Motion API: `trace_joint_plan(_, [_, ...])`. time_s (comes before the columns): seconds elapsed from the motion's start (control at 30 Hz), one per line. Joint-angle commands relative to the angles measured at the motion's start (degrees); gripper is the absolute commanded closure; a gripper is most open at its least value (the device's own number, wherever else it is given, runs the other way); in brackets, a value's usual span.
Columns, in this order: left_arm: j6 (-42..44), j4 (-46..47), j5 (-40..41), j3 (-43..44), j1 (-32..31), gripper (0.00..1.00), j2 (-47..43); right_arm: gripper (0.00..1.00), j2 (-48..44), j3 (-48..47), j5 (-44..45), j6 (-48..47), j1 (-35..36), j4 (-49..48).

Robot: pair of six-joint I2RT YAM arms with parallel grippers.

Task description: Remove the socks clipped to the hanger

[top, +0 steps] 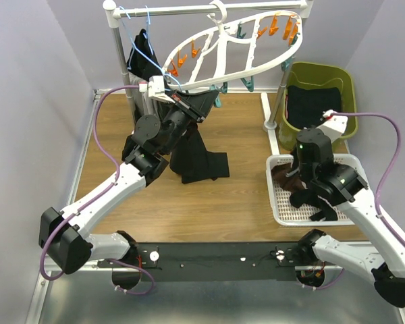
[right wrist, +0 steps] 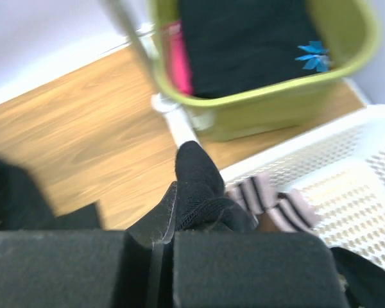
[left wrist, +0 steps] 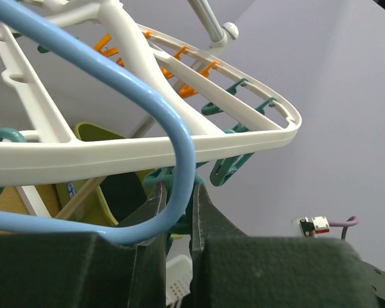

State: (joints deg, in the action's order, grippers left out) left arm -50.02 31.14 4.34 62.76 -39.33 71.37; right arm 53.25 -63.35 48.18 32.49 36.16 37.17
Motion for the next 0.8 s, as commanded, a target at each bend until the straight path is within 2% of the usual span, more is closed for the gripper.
trace_joint_plan(0.0, [2.0,0.7,-1.6,0.2,0.1,1.0,-1.7,0.99,-2.2,6.2,3.5,0.6,-5.4,3.8])
trace_joint_plan(0.13, [2.1,0.7,-1.7,-0.1,0.1,1.0,-1.9,0.96,-0.9,13.5,-10.0,3.1,-9.1,-1.1])
trace_joint_plan(0.23, [2.2,0.3,-2.1,-0.2,0.1,1.0,-2.0,0.75,0.3,16.2,-14.8,3.5,-9.3,-4.2])
trace_joint_plan(0.27, [2.2,0.2,-2.1,-0.3,0.1,1.0,-2.0,0.65,0.4,16.4,-17.0,3.1,-9.3,-4.6])
trace_joint_plan(0.3, [2.2,0.2,-2.1,-0.3,0.1,1.0,-2.2,0.61,0.5,16.2,-17.7,2.7,-9.3,-5.0])
trace_joint_plan(0.4, [2.3,0.0,-2.1,-0.1,0.0,1.0,-2.4,0.25,0.6,14.8,-17.8,0.7,-9.3,-5.1])
trace_joint_plan(0.47, [2.4,-0.1,-2.2,0.1,0.0,1.0,-2.4,0.09,-0.1,14.2,-17.1,-0.8,-9.3,-4.8])
trace_joint_plan(0.63, [2.4,-0.2,-2.6,0.3,0.1,1.0,-1.9,0.05,-0.8,11.3,-19.6,-7.6,-9.3,-5.4])
trace_joint_plan(0.77, [2.3,-0.2,-3.4,0.3,0.1,1.0,-1.7,0.04,-1.7,11.9,-31.1,-11.0,-9.3,-9.6])
